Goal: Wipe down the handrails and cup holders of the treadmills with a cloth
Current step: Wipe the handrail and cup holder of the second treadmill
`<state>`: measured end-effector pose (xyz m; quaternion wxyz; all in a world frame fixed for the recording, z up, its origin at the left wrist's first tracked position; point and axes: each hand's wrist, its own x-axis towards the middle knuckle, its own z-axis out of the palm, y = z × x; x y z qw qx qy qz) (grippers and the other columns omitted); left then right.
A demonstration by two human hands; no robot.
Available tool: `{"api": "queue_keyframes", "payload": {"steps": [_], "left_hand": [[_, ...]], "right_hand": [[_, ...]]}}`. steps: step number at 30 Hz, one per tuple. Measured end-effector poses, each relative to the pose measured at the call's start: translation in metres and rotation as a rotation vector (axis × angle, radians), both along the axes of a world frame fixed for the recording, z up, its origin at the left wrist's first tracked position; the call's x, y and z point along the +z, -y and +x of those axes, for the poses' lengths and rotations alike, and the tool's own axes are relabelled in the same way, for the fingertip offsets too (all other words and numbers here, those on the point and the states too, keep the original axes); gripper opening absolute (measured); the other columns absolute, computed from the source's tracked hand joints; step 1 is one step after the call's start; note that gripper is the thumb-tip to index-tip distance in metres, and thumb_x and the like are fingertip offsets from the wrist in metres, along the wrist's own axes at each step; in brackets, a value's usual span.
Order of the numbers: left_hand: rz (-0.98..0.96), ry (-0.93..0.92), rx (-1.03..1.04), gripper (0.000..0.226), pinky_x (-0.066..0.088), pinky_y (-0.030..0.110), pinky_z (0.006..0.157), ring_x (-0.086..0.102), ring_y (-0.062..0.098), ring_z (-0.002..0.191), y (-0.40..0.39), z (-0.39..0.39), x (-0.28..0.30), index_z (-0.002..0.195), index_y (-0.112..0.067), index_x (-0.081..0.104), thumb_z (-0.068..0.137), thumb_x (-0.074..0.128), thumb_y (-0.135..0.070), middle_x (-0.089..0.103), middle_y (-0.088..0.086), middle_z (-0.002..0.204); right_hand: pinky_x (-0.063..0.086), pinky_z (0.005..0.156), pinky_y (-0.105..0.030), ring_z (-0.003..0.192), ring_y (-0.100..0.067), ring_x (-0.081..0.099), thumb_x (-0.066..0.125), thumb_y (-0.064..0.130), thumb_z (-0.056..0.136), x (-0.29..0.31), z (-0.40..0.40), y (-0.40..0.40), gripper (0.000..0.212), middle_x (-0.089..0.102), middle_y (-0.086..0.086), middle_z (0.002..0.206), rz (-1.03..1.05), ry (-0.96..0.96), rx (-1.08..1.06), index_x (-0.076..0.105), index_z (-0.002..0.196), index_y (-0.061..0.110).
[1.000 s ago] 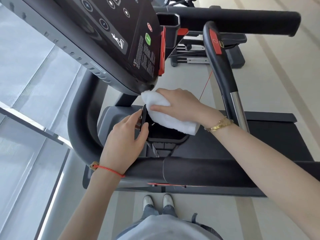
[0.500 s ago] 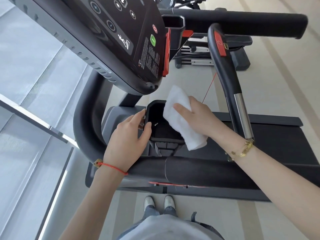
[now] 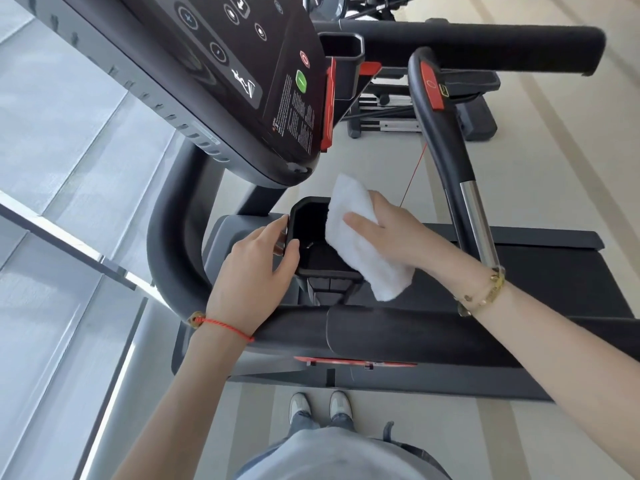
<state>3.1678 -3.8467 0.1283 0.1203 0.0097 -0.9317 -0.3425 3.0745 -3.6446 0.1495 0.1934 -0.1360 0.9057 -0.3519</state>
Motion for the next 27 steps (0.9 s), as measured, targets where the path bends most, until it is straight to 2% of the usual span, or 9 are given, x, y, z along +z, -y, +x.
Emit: {"api": "queue_keyframes", "payload": {"steps": [3,6,9,11,13,15,20,24,27], "left_hand": [[0.009,0.002,0.005,0.047,0.054,0.036,0.091,0.065,0.014,0.096,-0.001,0.000,0.000,0.137,-0.016,0.054,0.095,0.049,-0.036,0.068,-0.001,0.108],[-0.002,0.004,0.017,0.044,0.055,0.037,0.090,0.065,0.015,0.096,-0.002,0.001,0.002,0.137,-0.016,0.055,0.096,0.052,-0.033,0.068,-0.001,0.108],[0.012,-0.008,0.031,0.039,0.055,0.037,0.089,0.065,0.015,0.093,-0.003,0.003,0.005,0.133,-0.016,0.058,0.097,0.053,-0.028,0.068,-0.002,0.105],[0.010,-0.028,0.059,0.035,0.054,0.032,0.089,0.065,0.011,0.091,-0.004,0.005,0.008,0.130,-0.019,0.061,0.097,0.053,-0.026,0.069,-0.005,0.103],[-0.002,-0.052,0.089,0.033,0.051,0.025,0.088,0.063,0.007,0.092,-0.005,0.008,0.010,0.128,-0.022,0.063,0.097,0.053,-0.024,0.069,-0.009,0.103],[-0.016,-0.060,0.087,0.034,0.047,0.021,0.086,0.062,0.006,0.093,-0.003,0.015,0.010,0.127,-0.021,0.064,0.095,0.056,-0.017,0.069,-0.008,0.107],[-0.054,-0.097,0.095,0.027,0.053,0.031,0.081,0.066,0.017,0.089,0.001,0.034,0.010,0.119,-0.015,0.067,0.094,0.058,-0.010,0.070,-0.005,0.102],[-0.038,-0.110,0.120,0.026,0.055,0.033,0.083,0.065,0.013,0.088,0.007,0.043,0.008,0.119,-0.017,0.067,0.097,0.054,-0.017,0.070,-0.007,0.102],[-0.039,-0.093,0.096,0.028,0.055,0.035,0.083,0.065,0.010,0.089,0.013,0.047,0.007,0.122,-0.021,0.066,0.097,0.054,-0.019,0.069,-0.011,0.100]], "right_hand": [[0.032,0.108,-0.028,0.142,-0.011,0.026,0.042,0.045,0.100,-0.001,0.026,-0.013,0.067,0.026,0.006,0.155,-0.043,-0.052,0.120,0.011,0.154,0.020],[0.007,0.118,-0.032,0.143,0.006,-0.014,0.041,0.047,0.098,0.003,0.053,-0.017,0.071,-0.002,0.011,0.162,0.008,-0.101,0.274,0.007,0.155,0.023],[0.016,0.116,-0.029,0.144,0.003,0.005,0.043,0.047,0.097,0.010,0.064,-0.019,0.062,0.022,0.008,0.158,-0.013,-0.135,0.343,0.024,0.151,0.023],[0.032,0.100,-0.022,0.125,-0.005,0.032,0.044,0.044,0.098,0.017,0.063,-0.018,0.047,0.048,0.010,0.130,-0.008,-0.201,0.383,0.041,0.138,0.021],[0.030,0.085,-0.009,0.098,-0.004,0.037,0.045,0.043,0.098,0.020,0.060,-0.012,0.039,0.045,0.022,0.096,0.030,-0.261,0.445,0.048,0.128,0.019],[0.031,0.079,-0.012,0.087,-0.005,0.039,0.045,0.047,0.098,0.020,0.058,0.001,0.040,0.041,0.024,0.083,0.077,-0.251,0.508,0.048,0.126,0.020],[0.042,0.085,-0.047,0.071,-0.022,0.055,0.036,0.063,0.093,0.018,0.049,0.026,0.046,0.051,0.012,0.071,0.255,-0.300,0.522,0.047,0.105,0.019],[0.044,0.075,-0.043,0.058,-0.007,0.045,0.043,0.064,0.091,0.014,0.056,0.025,0.043,0.044,0.014,0.063,0.171,-0.372,0.401,0.041,0.083,0.022],[0.037,0.064,-0.038,0.063,-0.012,0.042,0.046,0.064,0.089,0.016,0.065,0.020,0.044,0.044,0.013,0.065,0.148,-0.432,0.279,0.040,0.080,0.022]]}}
